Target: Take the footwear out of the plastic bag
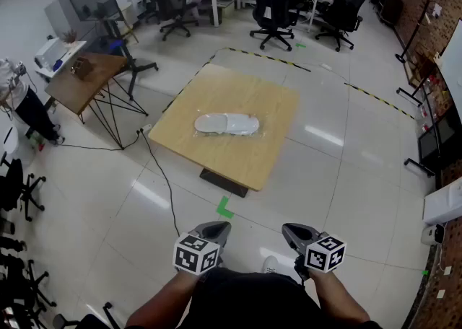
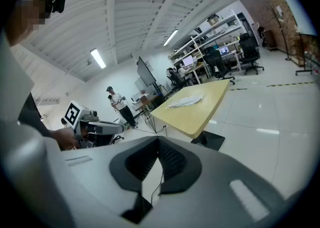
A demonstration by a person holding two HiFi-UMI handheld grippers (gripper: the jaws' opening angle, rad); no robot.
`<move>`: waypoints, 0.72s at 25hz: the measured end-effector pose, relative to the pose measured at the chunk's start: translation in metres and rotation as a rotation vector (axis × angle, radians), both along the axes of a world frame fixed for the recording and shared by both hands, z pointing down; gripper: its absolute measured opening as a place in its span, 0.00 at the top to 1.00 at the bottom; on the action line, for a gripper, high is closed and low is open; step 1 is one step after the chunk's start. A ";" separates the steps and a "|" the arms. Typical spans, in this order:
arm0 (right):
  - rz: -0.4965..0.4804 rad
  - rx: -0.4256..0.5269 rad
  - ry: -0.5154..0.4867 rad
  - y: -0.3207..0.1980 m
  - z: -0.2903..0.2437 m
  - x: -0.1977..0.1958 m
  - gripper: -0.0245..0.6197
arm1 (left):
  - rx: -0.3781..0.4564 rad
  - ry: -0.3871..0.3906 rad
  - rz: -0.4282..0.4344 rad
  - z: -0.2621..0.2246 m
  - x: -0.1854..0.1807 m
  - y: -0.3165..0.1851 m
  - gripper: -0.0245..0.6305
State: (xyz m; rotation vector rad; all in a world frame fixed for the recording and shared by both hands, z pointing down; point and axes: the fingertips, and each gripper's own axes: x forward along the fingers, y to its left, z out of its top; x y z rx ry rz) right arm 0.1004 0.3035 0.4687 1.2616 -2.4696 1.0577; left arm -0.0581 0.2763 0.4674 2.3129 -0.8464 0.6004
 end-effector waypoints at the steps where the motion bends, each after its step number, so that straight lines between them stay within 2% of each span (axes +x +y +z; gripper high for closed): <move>1: -0.006 0.002 0.001 -0.001 -0.001 0.003 0.96 | 0.005 -0.002 -0.002 -0.001 0.003 -0.002 0.95; 10: -0.055 0.014 0.000 -0.001 0.000 0.046 0.96 | 0.023 -0.034 -0.028 -0.006 0.042 0.008 0.95; 18: -0.132 -0.007 0.022 -0.002 0.016 0.092 0.96 | 0.054 -0.074 -0.113 -0.011 0.075 0.007 0.95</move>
